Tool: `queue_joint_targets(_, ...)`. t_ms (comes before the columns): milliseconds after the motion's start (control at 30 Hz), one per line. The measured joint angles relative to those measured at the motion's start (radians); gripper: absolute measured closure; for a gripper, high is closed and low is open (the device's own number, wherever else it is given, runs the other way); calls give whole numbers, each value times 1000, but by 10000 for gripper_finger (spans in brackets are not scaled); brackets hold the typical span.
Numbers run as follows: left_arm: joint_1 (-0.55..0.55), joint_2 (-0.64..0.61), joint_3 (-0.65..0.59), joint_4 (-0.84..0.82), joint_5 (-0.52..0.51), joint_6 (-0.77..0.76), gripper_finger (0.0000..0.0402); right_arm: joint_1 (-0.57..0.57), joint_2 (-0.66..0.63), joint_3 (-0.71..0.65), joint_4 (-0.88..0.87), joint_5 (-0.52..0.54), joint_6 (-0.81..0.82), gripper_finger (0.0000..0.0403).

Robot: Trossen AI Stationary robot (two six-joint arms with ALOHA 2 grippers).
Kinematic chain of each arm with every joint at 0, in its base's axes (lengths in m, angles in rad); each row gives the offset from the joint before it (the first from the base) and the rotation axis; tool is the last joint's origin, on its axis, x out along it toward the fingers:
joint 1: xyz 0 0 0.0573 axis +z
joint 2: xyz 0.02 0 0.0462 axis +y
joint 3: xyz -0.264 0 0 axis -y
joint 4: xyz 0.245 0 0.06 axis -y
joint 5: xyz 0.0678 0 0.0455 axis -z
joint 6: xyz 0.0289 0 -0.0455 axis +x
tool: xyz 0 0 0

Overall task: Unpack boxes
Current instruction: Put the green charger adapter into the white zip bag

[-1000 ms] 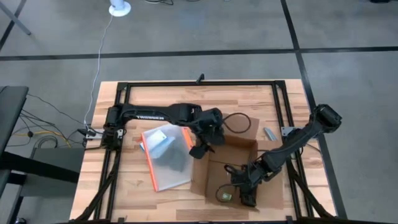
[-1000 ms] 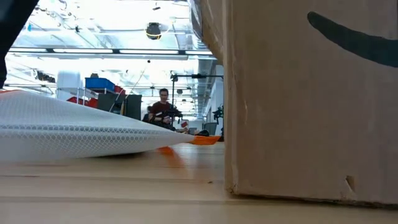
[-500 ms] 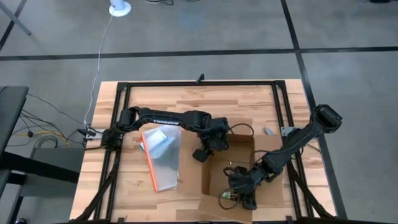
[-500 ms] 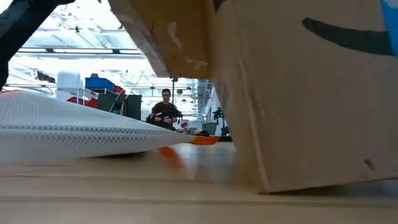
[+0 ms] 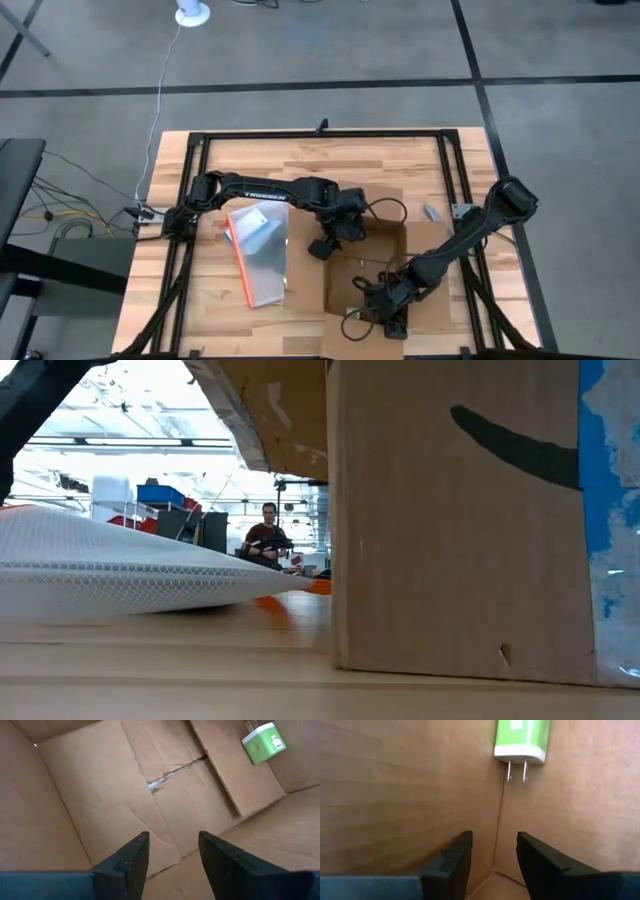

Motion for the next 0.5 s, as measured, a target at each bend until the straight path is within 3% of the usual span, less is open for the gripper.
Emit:
queue_joint_targets(233,-16,0,0,5,16,0,245,-13,-4,-4,8,-24,107,266)
queue_joint_targets(367,-17,0,0,16,18,-3,245,-47,-2,-5,39,-123,262,271)
queue_joint_targets(500,-19,0,-1,-2,30,-10,245,-75,1,-12,100,-135,492,273)
